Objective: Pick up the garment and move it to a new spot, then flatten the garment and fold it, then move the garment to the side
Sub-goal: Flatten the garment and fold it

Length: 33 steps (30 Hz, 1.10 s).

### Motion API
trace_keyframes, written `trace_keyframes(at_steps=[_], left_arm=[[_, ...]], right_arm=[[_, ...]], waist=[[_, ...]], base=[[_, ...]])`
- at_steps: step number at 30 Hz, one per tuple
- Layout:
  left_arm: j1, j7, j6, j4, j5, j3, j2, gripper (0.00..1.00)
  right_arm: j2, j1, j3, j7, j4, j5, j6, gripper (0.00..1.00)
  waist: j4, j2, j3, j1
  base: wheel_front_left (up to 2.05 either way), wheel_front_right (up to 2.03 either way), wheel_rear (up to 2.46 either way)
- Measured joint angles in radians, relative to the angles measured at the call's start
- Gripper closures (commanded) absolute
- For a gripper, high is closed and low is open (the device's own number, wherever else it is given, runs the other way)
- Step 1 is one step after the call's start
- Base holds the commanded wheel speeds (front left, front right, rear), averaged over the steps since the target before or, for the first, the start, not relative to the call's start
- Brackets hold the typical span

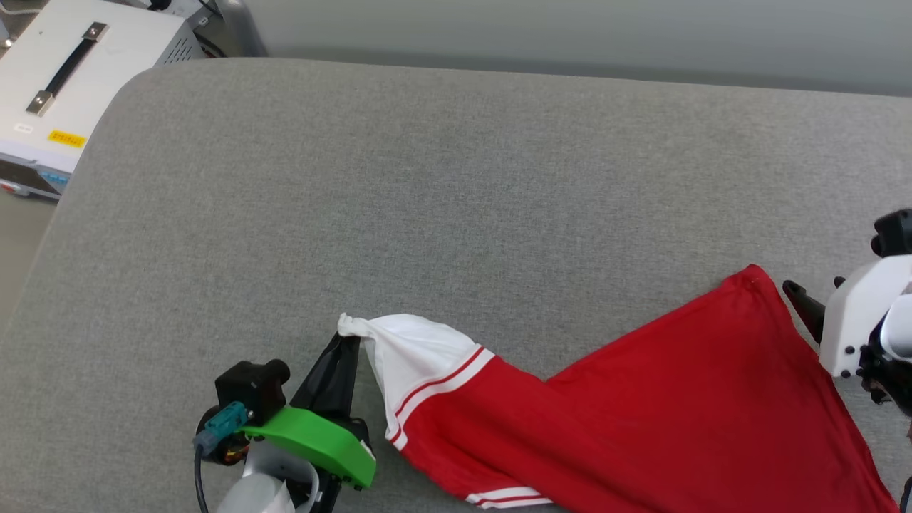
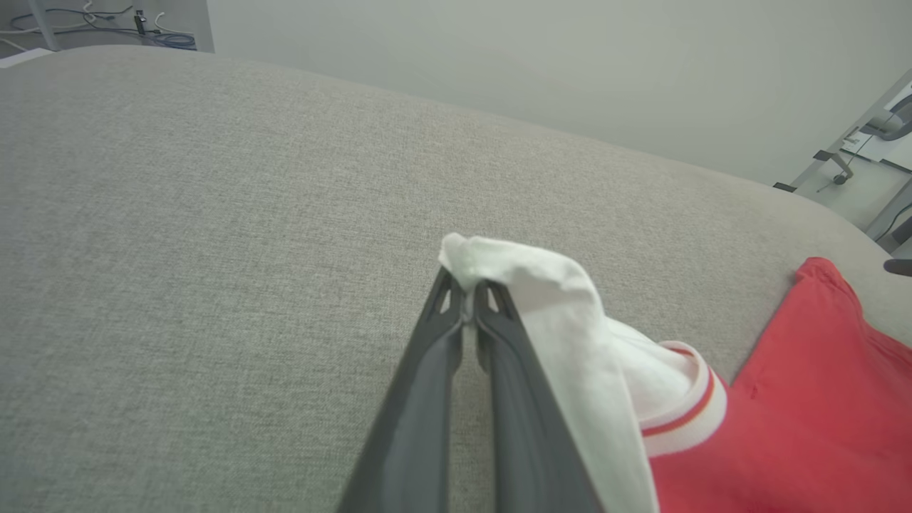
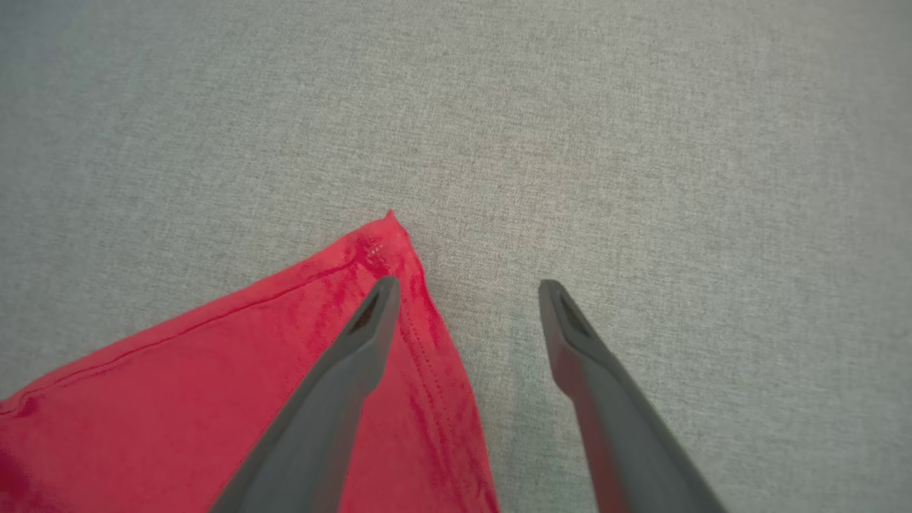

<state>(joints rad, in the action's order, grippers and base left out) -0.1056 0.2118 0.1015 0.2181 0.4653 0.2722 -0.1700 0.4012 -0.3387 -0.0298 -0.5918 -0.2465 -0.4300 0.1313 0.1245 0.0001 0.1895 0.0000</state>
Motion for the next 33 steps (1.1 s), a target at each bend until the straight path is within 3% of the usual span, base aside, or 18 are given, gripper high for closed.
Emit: trace_keyframes(at_steps=[14, 15, 16, 17, 18, 23, 26, 33], left_arm=[[-0.081, 0.025, 0.012, 0.031, -0.001, 0.043, 0.013, 1.0], [-0.081, 0.026, 0.013, 0.035, -0.001, 0.044, 0.013, 1.0], [-0.081, 0.026, 0.013, 0.038, -0.001, 0.044, 0.013, 1.0], [-0.081, 0.027, 0.013, 0.041, -0.001, 0.044, 0.013, 1.0], [-0.081, 0.027, 0.014, 0.045, 0.0, 0.044, 0.013, 1.0], [-0.081, 0.034, 0.017, 0.059, 0.002, 0.042, 0.012, 1.0], [-0.083, 0.034, 0.017, 0.062, 0.007, 0.037, 0.006, 1.0], [-0.209, -0.018, 0.019, 0.053, 0.031, -0.003, -0.075, 1.0]], right_arm=[[0.118, -0.16, -0.264, -0.261, -0.14, -0.147, -0.001, 0.0], [0.122, -0.166, -0.27, -0.28, -0.146, -0.162, -0.001, 0.27], [0.125, -0.172, -0.274, -0.292, -0.15, -0.169, -0.001, 0.7], [0.125, -0.178, -0.275, -0.304, -0.156, -0.179, -0.001, 0.91], [0.123, -0.18, -0.273, -0.312, -0.165, -0.188, -0.001, 1.0], [0.108, -0.181, -0.278, -0.323, -0.182, -0.217, -0.001, 1.0], [0.103, -0.185, -0.272, -0.281, -0.189, -0.22, -0.001, 1.0], [0.065, -0.242, -0.186, -0.114, -0.196, -0.128, 0.0, 1.0]], waist=[[0.059, 0.0, 0.11, 0.0], [0.063, 0.0, 0.113, 0.0], [0.065, 0.0, 0.114, 0.0], [0.066, 0.0, 0.114, 0.0], [0.065, 0.0, 0.113, 0.0], [0.055, 0.0, 0.097, 0.0], [0.049, 0.0, 0.08, 0.0], [0.019, 0.0, 0.01, 0.0]], base=[[0.0, 0.0, 0.0], [0.0, 0.0, 0.0], [0.0, 0.0, 0.0], [0.0, 0.0, 0.0], [0.0, 0.0, 0.0], [0.0, 0.0, 0.0], [0.0, 0.0, 0.0], [0.0, 0.0, 0.0]])
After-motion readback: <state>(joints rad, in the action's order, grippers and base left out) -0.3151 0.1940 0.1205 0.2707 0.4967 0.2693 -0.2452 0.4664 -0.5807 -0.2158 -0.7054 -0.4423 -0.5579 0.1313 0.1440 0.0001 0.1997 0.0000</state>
